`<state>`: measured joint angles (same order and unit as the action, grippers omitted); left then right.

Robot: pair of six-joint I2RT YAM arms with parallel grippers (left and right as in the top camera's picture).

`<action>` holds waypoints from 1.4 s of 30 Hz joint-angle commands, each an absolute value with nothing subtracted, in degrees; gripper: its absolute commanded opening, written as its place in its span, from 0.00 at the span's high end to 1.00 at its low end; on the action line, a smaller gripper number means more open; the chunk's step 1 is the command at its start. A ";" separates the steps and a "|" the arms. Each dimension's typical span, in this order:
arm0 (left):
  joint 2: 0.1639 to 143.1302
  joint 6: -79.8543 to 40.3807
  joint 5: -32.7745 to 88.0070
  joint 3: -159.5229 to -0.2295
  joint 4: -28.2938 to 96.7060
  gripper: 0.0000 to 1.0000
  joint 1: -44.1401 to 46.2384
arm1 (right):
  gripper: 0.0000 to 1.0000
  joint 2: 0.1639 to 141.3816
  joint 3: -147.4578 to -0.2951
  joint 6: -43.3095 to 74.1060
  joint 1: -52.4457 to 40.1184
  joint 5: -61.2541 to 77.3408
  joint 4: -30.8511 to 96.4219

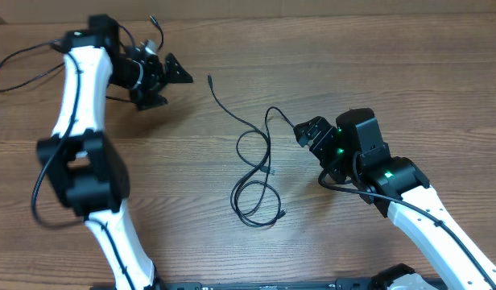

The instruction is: Untangle cables

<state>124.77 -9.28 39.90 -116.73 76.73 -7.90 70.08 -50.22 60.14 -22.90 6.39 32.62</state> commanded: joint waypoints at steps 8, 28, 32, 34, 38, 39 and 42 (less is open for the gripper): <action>93.06 -5.82 20.97 -117.27 96.23 0.00 1.91 | 0.00 70.11 -50.74 59.92 -22.74 5.61 32.49; 91.07 -5.45 19.94 -86.39 79.99 0.00 8.64 | 0.02 74.54 -50.74 44.18 -26.41 19.09 18.61; 91.09 -9.28 19.94 -80.93 73.28 0.00 8.64 | 0.01 84.49 -51.96 39.13 -27.68 20.95 18.55; 91.09 -9.17 19.31 -79.83 73.06 0.00 8.64 | 0.01 92.36 -58.54 31.88 -25.02 25.43 22.98; 91.09 -9.19 16.14 -79.81 73.01 0.00 8.64 | 0.00 103.31 -73.65 22.24 -25.08 18.33 38.41; 91.09 -9.19 16.10 -79.81 73.01 0.00 8.64 | 0.00 105.19 -75.57 22.28 -25.71 14.39 40.01; 91.09 -9.19 16.10 -79.81 73.01 0.00 8.64 | 0.00 107.48 -75.81 22.46 -27.29 13.15 36.77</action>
